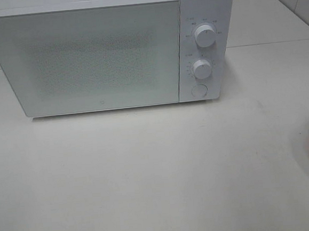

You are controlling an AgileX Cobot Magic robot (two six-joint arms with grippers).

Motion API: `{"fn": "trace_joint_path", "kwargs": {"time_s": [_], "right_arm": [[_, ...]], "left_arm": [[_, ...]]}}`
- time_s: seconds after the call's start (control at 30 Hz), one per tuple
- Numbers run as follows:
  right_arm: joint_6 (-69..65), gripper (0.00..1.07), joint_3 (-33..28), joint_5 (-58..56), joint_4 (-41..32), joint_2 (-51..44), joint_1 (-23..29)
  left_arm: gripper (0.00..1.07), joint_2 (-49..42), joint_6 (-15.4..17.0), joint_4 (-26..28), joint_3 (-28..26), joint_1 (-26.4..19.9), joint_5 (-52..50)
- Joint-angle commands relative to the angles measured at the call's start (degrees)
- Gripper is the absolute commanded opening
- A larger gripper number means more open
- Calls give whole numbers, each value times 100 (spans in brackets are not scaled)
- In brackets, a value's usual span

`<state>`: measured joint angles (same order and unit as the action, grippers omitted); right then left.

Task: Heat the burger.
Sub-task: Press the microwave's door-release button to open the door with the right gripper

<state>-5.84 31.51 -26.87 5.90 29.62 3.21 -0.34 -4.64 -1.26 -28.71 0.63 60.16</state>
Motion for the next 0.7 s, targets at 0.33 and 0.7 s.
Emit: {"fn": "trace_joint_path", "kwargs": {"time_s": [0.33,0.7], "right_arm": [[-6,75,46,1438,34,1415,-23],[-6,75,46,3008,34,2630,-23]], "left_arm": [[94,-132,11,29,17,23,-52],[94,-132,11,29,17,23,-52]]}}
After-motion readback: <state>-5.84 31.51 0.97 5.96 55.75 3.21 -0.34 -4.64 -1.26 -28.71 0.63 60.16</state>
